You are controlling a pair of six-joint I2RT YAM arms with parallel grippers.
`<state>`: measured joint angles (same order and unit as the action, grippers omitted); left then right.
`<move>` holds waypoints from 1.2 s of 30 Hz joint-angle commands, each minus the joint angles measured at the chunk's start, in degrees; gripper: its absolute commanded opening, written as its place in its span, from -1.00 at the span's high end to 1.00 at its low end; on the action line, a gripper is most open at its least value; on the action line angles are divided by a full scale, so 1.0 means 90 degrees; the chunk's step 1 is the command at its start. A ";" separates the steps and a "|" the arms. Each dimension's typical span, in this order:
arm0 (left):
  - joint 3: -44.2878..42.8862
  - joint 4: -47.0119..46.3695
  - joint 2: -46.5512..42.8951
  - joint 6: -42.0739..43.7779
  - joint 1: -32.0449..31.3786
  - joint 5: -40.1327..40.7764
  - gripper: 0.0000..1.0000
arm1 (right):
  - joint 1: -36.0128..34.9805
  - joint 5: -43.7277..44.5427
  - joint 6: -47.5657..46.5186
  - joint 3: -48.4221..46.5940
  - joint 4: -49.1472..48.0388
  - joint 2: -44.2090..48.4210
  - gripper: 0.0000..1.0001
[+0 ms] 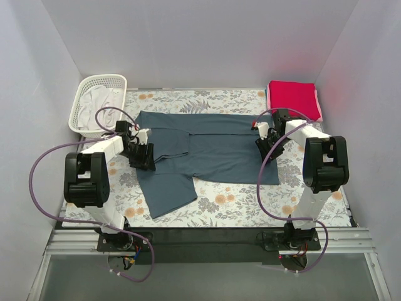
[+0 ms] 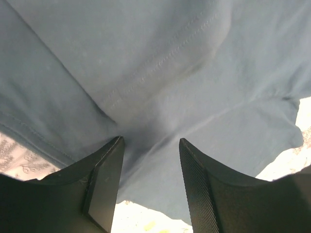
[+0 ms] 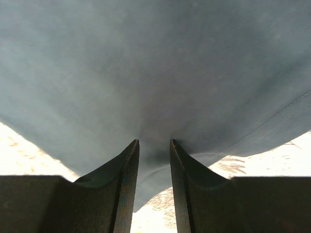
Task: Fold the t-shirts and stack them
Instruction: Fold the tshirt
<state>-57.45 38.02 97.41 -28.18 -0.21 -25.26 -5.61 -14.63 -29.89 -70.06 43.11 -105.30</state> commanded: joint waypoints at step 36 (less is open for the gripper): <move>0.1491 0.1362 -0.3011 0.3327 -0.1071 0.0413 -0.11 | -0.0881 0.1313 -0.1649 0.2198 -0.0005 0.2451 0.03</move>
<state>-43.68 53.67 69.47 2.28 -10.11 -24.56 -12.82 -5.39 -42.78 -51.42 44.71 -83.72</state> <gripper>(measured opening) 0.562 0.489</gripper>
